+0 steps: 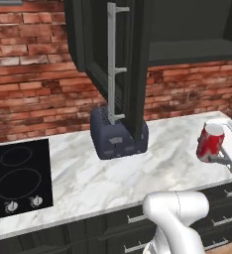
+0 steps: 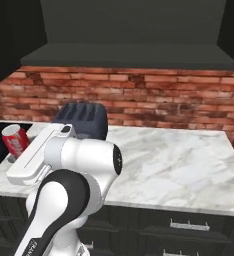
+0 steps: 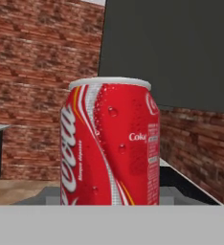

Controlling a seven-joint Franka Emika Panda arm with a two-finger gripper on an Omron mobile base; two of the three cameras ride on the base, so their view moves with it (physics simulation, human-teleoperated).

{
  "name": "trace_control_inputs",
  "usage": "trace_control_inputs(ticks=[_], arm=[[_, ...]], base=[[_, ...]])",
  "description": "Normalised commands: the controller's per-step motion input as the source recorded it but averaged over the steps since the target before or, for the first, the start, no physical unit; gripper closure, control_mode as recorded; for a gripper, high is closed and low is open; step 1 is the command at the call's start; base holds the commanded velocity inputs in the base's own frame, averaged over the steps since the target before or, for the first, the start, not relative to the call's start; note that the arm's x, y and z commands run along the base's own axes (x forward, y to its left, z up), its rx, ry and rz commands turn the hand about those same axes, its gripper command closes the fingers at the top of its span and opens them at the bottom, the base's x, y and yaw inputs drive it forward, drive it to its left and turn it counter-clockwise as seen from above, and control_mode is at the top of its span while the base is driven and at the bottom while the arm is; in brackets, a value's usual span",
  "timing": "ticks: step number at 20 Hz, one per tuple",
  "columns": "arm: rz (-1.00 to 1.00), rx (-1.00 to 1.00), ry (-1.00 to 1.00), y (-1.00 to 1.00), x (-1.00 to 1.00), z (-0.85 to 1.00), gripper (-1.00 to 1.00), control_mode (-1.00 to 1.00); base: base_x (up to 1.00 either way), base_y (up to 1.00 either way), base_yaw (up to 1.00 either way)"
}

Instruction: Pick the can from the counter and place it in the open cabinet.

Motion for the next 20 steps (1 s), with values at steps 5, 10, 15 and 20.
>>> trace_control_inputs(ticks=[5, 10, 15, 20], arm=[[0.00, 0.00, 0.00, 0.00, 0.00, 0.00, 1.00, 1.00], [0.00, 0.00, 0.00, 0.00, 0.00, 0.00, 1.00, 1.00], [0.00, 0.00, 0.00, 0.00, 0.00, 0.00, 1.00, 1.00], [0.00, 0.00, 0.00, 0.00, 0.00, 0.00, 1.00, 1.00]], base=[[0.56, -0.27, 0.29], [0.59, -0.34, 0.26], [0.72, -0.12, 0.21], [0.60, 0.00, 0.11]])
